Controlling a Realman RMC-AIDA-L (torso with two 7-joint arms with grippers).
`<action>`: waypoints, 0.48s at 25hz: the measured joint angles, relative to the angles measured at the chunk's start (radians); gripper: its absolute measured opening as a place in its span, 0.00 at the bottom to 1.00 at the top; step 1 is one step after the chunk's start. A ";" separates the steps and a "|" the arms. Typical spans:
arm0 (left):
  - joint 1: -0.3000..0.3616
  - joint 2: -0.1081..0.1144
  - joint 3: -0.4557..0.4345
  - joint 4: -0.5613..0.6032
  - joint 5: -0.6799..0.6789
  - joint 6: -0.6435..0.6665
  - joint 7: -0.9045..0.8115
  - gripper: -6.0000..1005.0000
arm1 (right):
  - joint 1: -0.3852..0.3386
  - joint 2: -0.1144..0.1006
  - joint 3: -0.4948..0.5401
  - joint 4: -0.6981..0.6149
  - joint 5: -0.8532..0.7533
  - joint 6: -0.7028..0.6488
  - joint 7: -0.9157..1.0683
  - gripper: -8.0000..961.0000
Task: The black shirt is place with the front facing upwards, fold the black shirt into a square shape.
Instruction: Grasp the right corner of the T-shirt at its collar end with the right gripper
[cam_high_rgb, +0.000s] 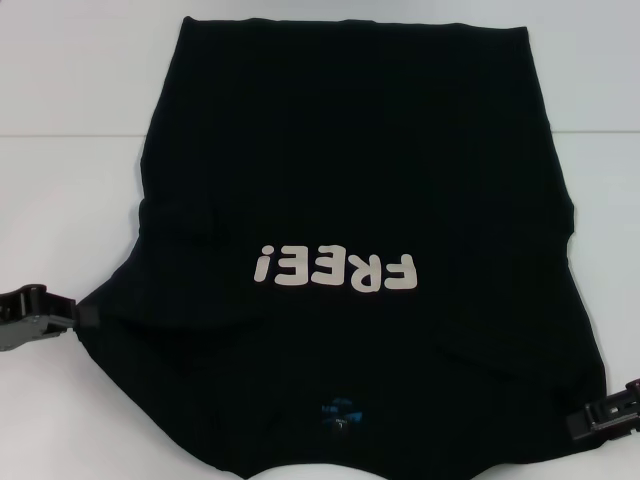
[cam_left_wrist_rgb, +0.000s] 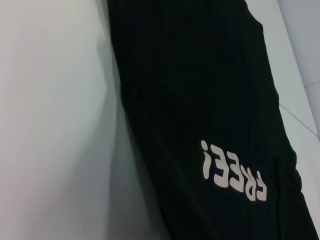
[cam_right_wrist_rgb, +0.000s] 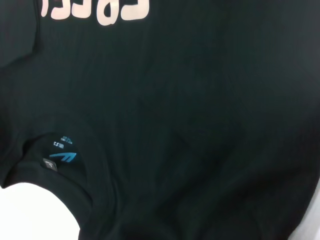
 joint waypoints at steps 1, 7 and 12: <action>-0.001 0.000 0.000 0.000 0.000 -0.001 0.000 0.02 | 0.000 0.000 0.002 0.000 0.000 0.000 0.001 0.81; -0.003 0.001 0.000 0.000 0.000 -0.004 0.000 0.02 | 0.008 0.002 0.012 0.015 0.007 0.002 0.011 0.81; -0.002 0.002 0.000 0.000 0.000 -0.008 0.003 0.02 | 0.020 -0.001 0.029 0.041 0.011 0.010 0.015 0.81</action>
